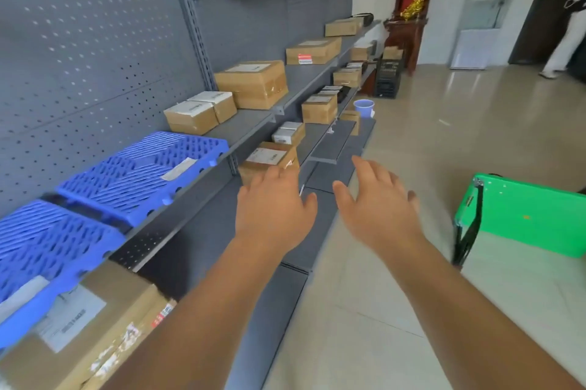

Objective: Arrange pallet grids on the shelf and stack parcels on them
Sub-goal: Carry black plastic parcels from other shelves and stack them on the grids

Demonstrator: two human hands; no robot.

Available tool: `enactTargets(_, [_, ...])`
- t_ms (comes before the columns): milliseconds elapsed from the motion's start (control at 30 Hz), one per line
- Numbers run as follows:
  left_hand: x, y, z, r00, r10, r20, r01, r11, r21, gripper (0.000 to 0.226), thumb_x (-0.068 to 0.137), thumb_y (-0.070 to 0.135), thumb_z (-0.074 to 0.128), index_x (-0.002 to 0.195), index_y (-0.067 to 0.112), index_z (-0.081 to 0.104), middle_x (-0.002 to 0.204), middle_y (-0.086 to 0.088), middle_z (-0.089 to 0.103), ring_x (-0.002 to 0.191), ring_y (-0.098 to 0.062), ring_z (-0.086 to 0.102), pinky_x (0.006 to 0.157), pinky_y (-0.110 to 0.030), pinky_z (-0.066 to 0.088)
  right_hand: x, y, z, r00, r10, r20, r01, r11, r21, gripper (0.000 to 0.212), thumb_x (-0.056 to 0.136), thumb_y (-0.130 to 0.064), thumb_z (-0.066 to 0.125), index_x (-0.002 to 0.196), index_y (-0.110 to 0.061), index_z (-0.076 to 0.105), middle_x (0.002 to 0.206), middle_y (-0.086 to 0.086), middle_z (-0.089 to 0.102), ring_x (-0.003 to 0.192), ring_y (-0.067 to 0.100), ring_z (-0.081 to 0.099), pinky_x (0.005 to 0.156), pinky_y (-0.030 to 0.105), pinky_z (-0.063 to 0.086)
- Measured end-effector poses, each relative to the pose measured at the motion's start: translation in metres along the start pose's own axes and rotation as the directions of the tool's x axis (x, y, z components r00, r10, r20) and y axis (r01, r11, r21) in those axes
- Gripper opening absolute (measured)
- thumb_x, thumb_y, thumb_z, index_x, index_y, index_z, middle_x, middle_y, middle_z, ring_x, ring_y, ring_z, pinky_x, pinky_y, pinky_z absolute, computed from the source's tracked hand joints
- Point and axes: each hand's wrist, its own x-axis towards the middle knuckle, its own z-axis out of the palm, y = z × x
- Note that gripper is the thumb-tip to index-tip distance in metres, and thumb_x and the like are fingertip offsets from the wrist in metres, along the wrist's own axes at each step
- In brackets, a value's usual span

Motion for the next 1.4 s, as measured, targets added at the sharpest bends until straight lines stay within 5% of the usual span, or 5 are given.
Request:
enactTargets(233, [0.086, 0.032, 0.069, 0.987, 0.141, 0.079, -0.133, 0.986, -0.096, 0.048, 0.096, 0.048, 0.051, 0.137, 0.023, 0.05, 0.133, -0.001, 0.057, 0.125, -0.025, 0.049, 0.102, -0.043, 0.04, 0.074, 0.057, 0.021, 0.985, 0.171, -0.002, -0.171, 0.984, -0.046, 0.057, 0.101, -0.056, 0.033, 0.154, -0.036, 0.025, 0.162, -0.006, 0.025, 0.148, 0.024, 0.021, 0.118, 0.058, 0.017])
enactTargets(867, [0.327, 0.11, 0.215, 0.878, 0.407, 0.252, -0.34, 0.901, -0.27, 0.05, 0.098, 0.044, 0.05, 0.144, 0.024, 0.044, 0.141, 0.0, 0.05, 0.124, -0.026, 0.048, 0.097, -0.042, 0.042, 0.292, 0.152, 0.065, 0.884, 0.459, -0.09, -0.466, 0.88, -0.086, 0.058, 0.1, -0.061, 0.022, 0.154, -0.038, 0.021, 0.162, -0.008, 0.026, 0.149, 0.023, 0.021, 0.118, 0.062, 0.016])
enactTargets(1400, [0.549, 0.262, 0.315, 0.927, 0.312, 0.21, -0.279, 0.945, -0.17, 0.054, 0.099, 0.046, 0.047, 0.148, 0.027, 0.039, 0.149, 0.0, 0.043, 0.131, -0.025, 0.043, 0.103, -0.044, 0.041, 0.547, 0.311, 0.03, 0.938, 0.347, -0.022, -0.347, 0.929, -0.129, 0.063, 0.098, -0.062, 0.03, 0.155, -0.036, 0.021, 0.162, -0.005, 0.027, 0.148, 0.026, 0.024, 0.118, 0.06, 0.018])
